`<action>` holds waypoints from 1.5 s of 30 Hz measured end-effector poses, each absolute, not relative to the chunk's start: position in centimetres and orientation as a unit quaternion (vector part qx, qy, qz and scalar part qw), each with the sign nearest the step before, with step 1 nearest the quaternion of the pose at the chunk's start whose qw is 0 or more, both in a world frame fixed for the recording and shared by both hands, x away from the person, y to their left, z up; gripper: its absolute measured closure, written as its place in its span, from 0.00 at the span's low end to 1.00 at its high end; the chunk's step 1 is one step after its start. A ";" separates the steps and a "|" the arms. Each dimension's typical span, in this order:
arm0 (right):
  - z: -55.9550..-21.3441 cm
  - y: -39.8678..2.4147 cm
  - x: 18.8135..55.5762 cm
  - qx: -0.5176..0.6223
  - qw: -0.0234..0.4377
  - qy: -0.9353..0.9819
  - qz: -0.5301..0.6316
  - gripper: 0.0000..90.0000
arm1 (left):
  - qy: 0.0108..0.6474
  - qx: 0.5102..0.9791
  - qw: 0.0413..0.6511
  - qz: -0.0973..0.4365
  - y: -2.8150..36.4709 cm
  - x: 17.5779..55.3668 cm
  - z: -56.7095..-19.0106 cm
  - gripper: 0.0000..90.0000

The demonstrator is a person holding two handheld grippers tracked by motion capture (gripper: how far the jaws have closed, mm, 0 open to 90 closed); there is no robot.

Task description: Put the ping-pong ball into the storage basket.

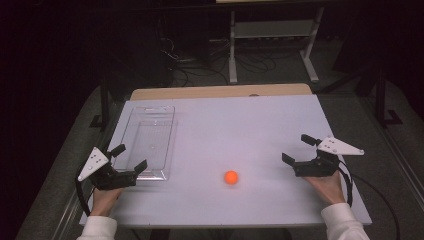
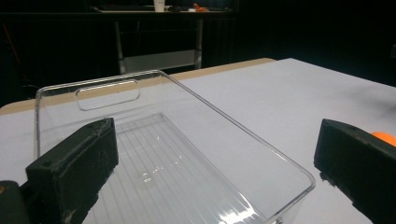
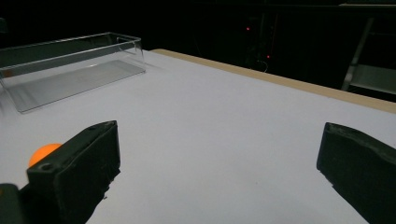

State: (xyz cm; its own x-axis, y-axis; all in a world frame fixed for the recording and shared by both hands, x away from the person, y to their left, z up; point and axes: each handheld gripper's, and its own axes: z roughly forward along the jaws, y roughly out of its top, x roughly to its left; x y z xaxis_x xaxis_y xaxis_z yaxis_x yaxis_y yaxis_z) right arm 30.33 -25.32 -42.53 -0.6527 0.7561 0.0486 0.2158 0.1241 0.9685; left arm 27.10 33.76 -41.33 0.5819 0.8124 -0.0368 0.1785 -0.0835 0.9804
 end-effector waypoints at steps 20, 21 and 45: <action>-42.6 -25.3 30.2 0.344 0.240 0.712 0.563 0.00 | 0.348 0.695 0.563 0.281 32.1 26.7 -40.4 0.00; -42.6 -25.3 30.1 0.344 0.242 0.713 0.562 0.00 | 0.347 0.696 0.563 0.281 32.0 26.7 -40.3 0.00; -42.7 -25.3 30.1 0.346 0.245 0.715 0.556 0.00 | 0.319 0.722 0.541 0.291 31.6 27.8 -37.5 0.00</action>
